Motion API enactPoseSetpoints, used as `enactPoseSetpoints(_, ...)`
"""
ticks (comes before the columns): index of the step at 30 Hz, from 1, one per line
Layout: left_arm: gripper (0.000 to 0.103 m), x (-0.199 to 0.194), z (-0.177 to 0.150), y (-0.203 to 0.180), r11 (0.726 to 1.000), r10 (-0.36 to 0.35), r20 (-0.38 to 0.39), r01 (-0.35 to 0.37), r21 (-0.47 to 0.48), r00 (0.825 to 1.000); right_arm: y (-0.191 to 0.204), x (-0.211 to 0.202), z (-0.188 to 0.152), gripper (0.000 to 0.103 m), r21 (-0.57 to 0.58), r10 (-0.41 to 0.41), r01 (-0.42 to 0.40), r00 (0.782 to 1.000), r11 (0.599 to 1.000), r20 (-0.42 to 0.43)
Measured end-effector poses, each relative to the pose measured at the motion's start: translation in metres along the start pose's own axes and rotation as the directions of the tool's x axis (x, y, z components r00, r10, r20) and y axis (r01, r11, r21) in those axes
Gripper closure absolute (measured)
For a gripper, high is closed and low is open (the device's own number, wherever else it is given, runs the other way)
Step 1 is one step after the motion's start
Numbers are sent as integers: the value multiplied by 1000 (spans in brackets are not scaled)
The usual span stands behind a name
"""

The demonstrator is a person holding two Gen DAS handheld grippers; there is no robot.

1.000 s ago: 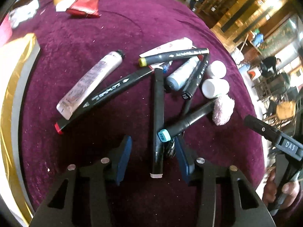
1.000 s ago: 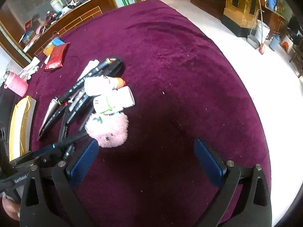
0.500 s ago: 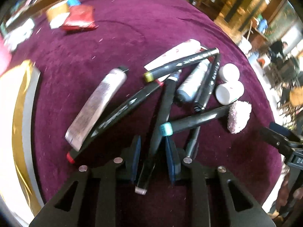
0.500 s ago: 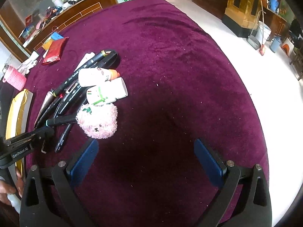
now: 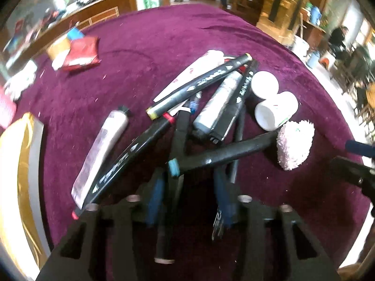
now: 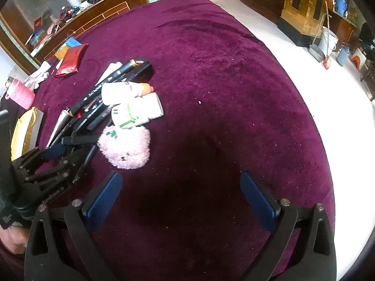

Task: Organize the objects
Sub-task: 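Grasp a black marker with the left gripper while the right gripper reaches the pink bear, then carry the marker into the white tray and open the left gripper while the right places the bear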

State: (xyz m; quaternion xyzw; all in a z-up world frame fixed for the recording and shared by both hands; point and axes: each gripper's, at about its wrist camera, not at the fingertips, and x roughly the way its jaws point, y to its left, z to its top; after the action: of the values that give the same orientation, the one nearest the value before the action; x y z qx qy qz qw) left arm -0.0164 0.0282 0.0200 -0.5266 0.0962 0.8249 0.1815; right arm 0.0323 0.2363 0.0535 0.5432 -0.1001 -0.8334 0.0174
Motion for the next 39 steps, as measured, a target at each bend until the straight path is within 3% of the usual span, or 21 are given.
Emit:
enactPoseSetpoints(1, 92, -3, -2, 7, 999, -33, -11, 32, -34, 999, 2, -1, 0, 1, -4, 4, -4, 1000, 1000, 3)
enactPoseSetpoints(7, 92, -29, -22, 36, 980, -108, 18, 110, -167, 994, 12, -3, 6, 1, -18, 61, -61, 998, 998, 6)
enactPoseSetpoints(13, 92, -74, -50, 56, 942, -170, 104, 192, -274, 980, 25, 7, 16, 2, -41, 94, -94, 996, 995, -11)
enactPoseSetpoints(21, 92, -104, -74, 70, 911, -187, 148, 228, -343, 971, 44, 21, 24, 2, -98, 63, -64, 998, 993, -21)
enactPoseSetpoints(24, 91, -109, -80, 73, 913, -169, 147, 211, -348, 975, 50, 27, 26, 2, -109, 44, -46, 999, 993, -20)
enactPoseSetpoints(25, 91, -109, -81, 74, 914, -166, 147, 208, -347, 975, 51, 29, 27, 5, -108, 41, -43, 999, 993, -21)
enactPoseSetpoints(26, 91, -110, -82, 74, 916, -159, 146, 201, -347, 976, 51, 31, 28, 14, -106, 48, -51, 998, 993, -29)
enactPoseSetpoints(29, 91, -109, -83, 77, 918, -153, 144, 195, -347, 978, 49, 42, 26, 57, -80, 81, -88, 992, 993, -94)
enactPoseSetpoints(39, 91, -127, -88, 108, 912, -166, 175, 218, -348, 970, 60, 7, 22, 59, -8, 160, -160, 986, 987, -52)
